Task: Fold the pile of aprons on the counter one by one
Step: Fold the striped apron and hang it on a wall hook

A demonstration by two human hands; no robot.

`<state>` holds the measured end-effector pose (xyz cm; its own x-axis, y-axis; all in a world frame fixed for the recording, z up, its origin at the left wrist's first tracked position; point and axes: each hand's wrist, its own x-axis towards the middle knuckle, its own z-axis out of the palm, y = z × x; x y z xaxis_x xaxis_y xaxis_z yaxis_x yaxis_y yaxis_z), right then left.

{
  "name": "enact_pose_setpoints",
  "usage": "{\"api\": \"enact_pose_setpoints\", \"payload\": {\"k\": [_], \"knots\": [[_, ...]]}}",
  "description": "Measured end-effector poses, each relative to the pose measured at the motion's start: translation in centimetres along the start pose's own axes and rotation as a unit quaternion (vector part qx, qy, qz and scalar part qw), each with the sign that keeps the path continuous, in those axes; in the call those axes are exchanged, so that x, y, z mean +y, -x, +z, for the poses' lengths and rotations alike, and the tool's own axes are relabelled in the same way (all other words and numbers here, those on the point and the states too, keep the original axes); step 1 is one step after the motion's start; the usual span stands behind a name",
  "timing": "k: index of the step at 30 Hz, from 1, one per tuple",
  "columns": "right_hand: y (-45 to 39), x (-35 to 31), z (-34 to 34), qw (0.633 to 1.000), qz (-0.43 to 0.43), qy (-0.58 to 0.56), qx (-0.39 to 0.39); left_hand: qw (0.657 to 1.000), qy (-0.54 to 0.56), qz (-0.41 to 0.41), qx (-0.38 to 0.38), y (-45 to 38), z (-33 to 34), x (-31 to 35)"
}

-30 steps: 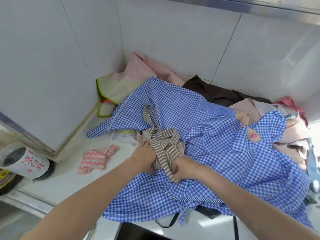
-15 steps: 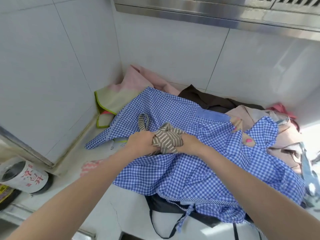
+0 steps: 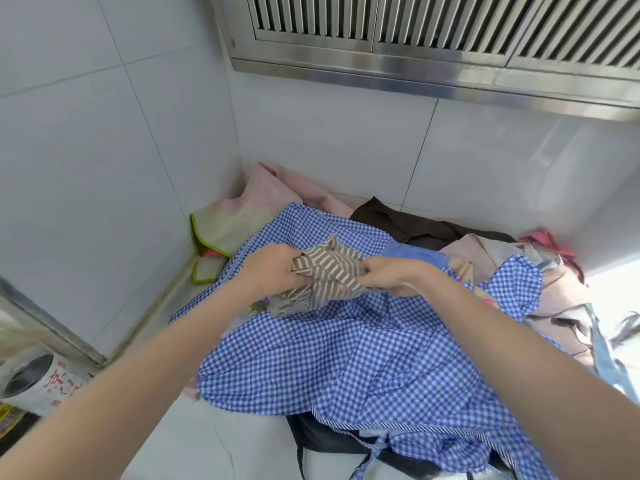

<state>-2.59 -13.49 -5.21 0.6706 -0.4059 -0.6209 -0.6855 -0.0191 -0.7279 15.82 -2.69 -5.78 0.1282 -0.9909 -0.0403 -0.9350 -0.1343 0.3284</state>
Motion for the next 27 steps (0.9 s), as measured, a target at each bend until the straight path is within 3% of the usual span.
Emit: {"api": "enact_pose_setpoints", "payload": {"k": [9, 14, 15, 17, 19, 21, 23, 25, 27], "knots": [[-0.7, 1.3, 0.0, 0.970, -0.108, -0.176, 0.129, 0.980, 0.194, -0.048, -0.004, -0.5, -2.2, -0.2], [0.8, 0.5, -0.3, 0.961, -0.143, -0.194, 0.137, 0.930, 0.346, -0.114, -0.043, -0.1, -3.2, -0.6], [1.2, 0.1, -0.4, 0.963, -0.154, -0.163, 0.149, 0.917, 0.372, -0.131, -0.053, 0.0, -3.3, -0.8], [1.6, -0.6, -0.5, 0.966, -0.173, 0.012, 0.191, 0.900, 0.404, -0.153, -0.060, 0.0, -3.2, -1.3], [1.5, -1.5, 0.1, 0.921, -0.214, 0.233, 0.228, 0.889, 0.423, -0.165, -0.062, -0.1, -3.0, -1.4], [1.0, -2.1, 0.4, 0.894, -0.240, 0.290, 0.243, 0.878, 0.440, -0.174, -0.078, -0.2, -3.0, -1.4], [0.9, -2.3, -0.3, 0.928, -0.183, 0.237, 0.221, 0.873, 0.439, -0.182, -0.110, -0.2, -3.2, -1.9], [1.4, -2.4, -1.5, 0.971, -0.135, 0.107, 0.166, 0.882, 0.406, -0.177, -0.159, 0.1, -3.5, -2.7], [1.6, -2.8, -2.8, 0.968, -0.150, -0.093, 0.177, 0.896, 0.357, -0.161, -0.209, 0.6, -3.5, -2.9]]}}
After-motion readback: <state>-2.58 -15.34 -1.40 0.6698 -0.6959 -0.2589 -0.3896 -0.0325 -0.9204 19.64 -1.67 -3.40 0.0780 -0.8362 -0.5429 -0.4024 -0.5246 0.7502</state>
